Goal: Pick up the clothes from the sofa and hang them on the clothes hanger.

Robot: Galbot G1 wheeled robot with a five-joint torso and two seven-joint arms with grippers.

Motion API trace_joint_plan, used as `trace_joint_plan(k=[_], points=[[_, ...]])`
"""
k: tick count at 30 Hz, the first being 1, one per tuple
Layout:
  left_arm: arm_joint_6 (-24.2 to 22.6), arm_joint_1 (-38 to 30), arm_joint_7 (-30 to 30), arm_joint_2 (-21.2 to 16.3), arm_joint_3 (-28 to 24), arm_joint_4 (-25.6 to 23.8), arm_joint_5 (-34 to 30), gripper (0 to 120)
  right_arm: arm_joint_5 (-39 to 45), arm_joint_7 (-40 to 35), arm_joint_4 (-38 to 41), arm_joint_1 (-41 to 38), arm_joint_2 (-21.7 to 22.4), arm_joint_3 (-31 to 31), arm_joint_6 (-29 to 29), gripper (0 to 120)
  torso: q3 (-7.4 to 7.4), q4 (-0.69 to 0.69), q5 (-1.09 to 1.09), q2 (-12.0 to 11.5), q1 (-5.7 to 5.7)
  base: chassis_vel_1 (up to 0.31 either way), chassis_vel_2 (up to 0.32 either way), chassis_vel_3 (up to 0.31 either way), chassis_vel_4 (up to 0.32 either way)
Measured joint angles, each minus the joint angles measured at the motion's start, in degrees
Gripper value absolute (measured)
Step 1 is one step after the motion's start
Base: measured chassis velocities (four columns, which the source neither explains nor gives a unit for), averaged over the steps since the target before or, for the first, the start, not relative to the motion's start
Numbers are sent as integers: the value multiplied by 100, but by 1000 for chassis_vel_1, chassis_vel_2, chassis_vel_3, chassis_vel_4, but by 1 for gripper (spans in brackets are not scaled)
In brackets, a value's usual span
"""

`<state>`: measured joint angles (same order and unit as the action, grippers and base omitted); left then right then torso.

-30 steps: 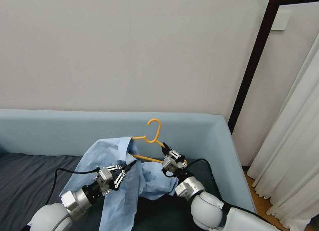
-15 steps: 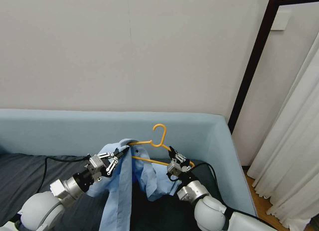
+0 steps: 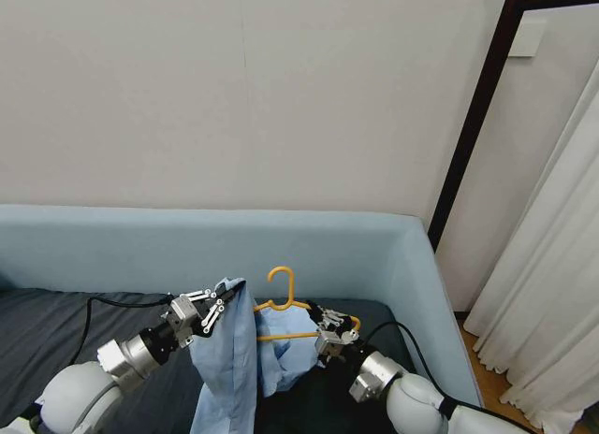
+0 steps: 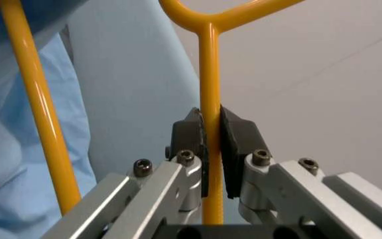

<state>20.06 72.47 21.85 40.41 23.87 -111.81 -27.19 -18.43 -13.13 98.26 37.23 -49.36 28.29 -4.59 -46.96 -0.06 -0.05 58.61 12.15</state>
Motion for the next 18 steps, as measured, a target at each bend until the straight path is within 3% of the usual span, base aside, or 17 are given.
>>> trace_joint_plan(k=[7,18], points=[[43,108,66,53,-25,-16,78,0,390,-209,76,-98,-170,36,-125,5,0,0,0,0,0,0,0,0,0],[105,146,204,61,-49,-23,108,0,1038,-1098,196,-259,-331,77,622,5,0,-1,0,0,0,0,0,0,0]])
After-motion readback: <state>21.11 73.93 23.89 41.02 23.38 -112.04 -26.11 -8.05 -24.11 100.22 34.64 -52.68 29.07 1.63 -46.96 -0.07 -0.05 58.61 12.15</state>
